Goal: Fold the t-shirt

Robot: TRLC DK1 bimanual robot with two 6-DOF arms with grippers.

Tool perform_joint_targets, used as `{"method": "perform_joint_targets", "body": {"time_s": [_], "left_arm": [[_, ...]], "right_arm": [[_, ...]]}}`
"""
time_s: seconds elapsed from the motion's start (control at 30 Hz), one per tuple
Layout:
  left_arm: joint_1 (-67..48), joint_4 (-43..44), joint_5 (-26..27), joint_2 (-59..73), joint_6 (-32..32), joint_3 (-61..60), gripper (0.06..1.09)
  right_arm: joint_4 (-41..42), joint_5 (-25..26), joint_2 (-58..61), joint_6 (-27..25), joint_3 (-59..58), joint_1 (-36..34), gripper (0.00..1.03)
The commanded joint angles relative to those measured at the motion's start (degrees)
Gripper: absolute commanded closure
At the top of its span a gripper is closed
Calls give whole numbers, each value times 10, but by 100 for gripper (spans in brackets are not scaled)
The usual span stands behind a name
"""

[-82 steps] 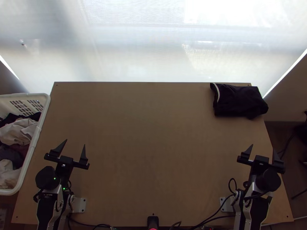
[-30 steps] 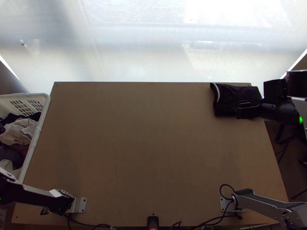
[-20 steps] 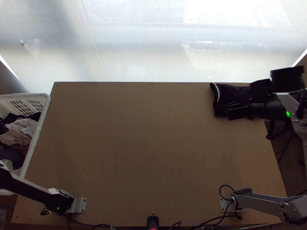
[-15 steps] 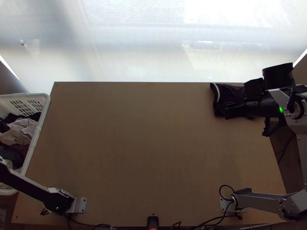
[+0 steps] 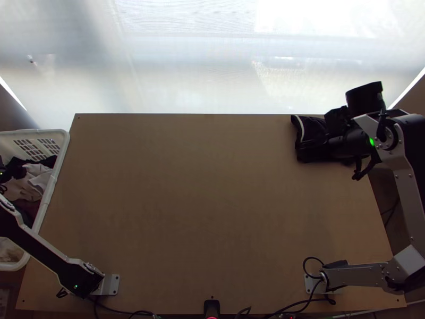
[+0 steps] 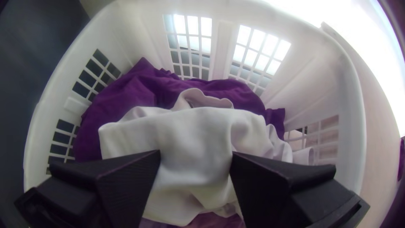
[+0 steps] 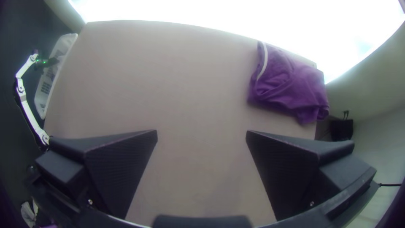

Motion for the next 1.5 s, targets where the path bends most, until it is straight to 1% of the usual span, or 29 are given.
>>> {"method": "perform_joint_targets", "body": {"time_s": [0.0, 0.03, 0.07, 0.1, 0.17, 0.2, 0.23, 0.27, 0.37, 0.43, 0.53, 0.63, 0.73, 0.97, 1.17, 1.2, 1.27, 1.33, 1.47], "left_arm": [[-18, 2, -8, 39, 2, 52, 49], [-18, 2, -8, 36, 1, 52, 52], [-18, 3, -8, 33, -5, 51, 52], [-18, 3, -8, 28, -12, 52, 56], [-18, -19, -3, 23, -15, 52, 87], [-19, -36, 1, 21, -10, 52, 97], [-19, -48, 10, 20, -10, 52, 102], [-19, -60, 20, 19, -10, 52, 103], [-8, -109, 79, 8, -10, 52, 105], [-2, -169, 126, -3, 10, 52, 105], [-1, -269, 161, -26, 31, 52, 105], [-1, -342, 203, -74, 31, 51, 105], [-14, -421, 245, -137, 58, 47, 105], [-113, -423, 246, -371, 75, -81, 105], [-290, -423, 246, -527, 68, -153, 105], [-325, -423, 246, -545, 59, -156, 105], [-411, -423, 247, -572, 17, -162, 105], [-502, -421, 246, -593, -7, -182, 105], [-678, -397, 234, -591, -49, -222, 105]], "right_arm": [[0, 1, 24, -3, 0, 5, 5], [0, 1, 25, -5, 0, 10, 5], [0, 1, 28, -6, -1, 15, 5], [0, 1, 31, -7, -1, 18, 5], [0, 1, 35, -9, 0, 26, 5], [0, 1, 37, -9, 0, 30, 5], [0, 1, 38, -9, 0, 33, 5], [0, 2, 41, -9, 0, 36, 5], [0, 2, 49, -10, 1, 44, 5], [0, 2, 56, -10, 4, 49, 5], [0, 2, 59, -10, 5, 60, 5], [0, 2, 59, -13, -4, 64, 5], [0, 1, 58, -13, -16, 64, 5], [0, 1, 57, -12, -46, 72, 6], [-1, 1, 38, -14, -87, 77, 6], [-1, 1, 33, -15, -92, 77, 5], [-1, 1, 24, -18, -103, 77, 5], [-1, 2, 13, -19, -121, 76, 5], [-1, 2, -16, -23, -164, 63, 5]]}}
